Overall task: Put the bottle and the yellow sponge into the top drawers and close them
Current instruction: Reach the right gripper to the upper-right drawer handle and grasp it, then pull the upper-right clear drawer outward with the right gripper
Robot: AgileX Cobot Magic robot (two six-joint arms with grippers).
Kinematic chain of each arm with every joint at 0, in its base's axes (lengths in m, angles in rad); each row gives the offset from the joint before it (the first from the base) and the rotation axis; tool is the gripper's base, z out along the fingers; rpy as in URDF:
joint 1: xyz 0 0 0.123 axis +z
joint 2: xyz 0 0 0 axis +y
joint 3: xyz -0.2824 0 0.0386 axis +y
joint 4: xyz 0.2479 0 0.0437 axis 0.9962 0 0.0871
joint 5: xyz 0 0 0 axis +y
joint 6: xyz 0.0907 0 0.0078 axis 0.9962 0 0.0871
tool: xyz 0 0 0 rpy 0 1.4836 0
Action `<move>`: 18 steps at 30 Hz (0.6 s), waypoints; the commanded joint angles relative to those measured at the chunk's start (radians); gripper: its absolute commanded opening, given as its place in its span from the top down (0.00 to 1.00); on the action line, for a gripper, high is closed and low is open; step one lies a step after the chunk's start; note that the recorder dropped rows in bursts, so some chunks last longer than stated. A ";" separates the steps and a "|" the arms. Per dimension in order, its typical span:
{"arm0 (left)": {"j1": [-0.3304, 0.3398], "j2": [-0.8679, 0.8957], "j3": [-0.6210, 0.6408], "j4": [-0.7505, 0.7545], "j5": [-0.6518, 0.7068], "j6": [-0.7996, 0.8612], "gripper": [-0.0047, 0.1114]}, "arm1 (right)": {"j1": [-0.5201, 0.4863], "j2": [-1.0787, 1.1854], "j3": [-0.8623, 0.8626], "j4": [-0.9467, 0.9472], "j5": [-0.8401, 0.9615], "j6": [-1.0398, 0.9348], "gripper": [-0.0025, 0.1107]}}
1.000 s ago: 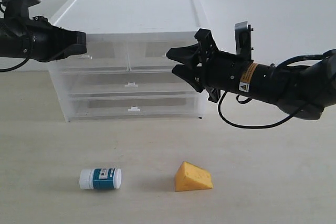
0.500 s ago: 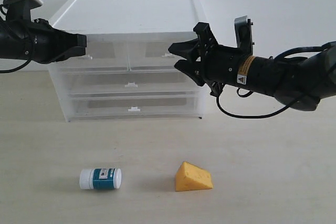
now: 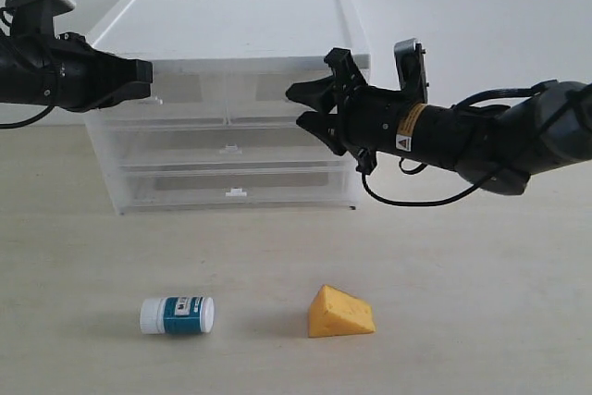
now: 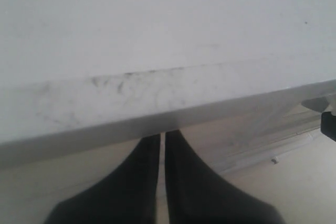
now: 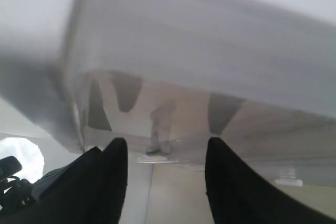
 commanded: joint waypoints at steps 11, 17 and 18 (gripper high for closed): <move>-0.001 -0.001 -0.022 -0.021 -0.034 0.006 0.93 | -0.002 0.000 -0.011 0.049 -0.010 -0.052 0.97; -0.001 0.004 -0.022 -0.021 -0.034 0.006 0.93 | -0.002 0.000 -0.011 0.013 -0.051 -0.052 0.98; -0.001 0.009 -0.022 -0.021 -0.034 0.006 0.93 | -0.002 0.000 -0.011 0.008 -0.073 -0.048 0.98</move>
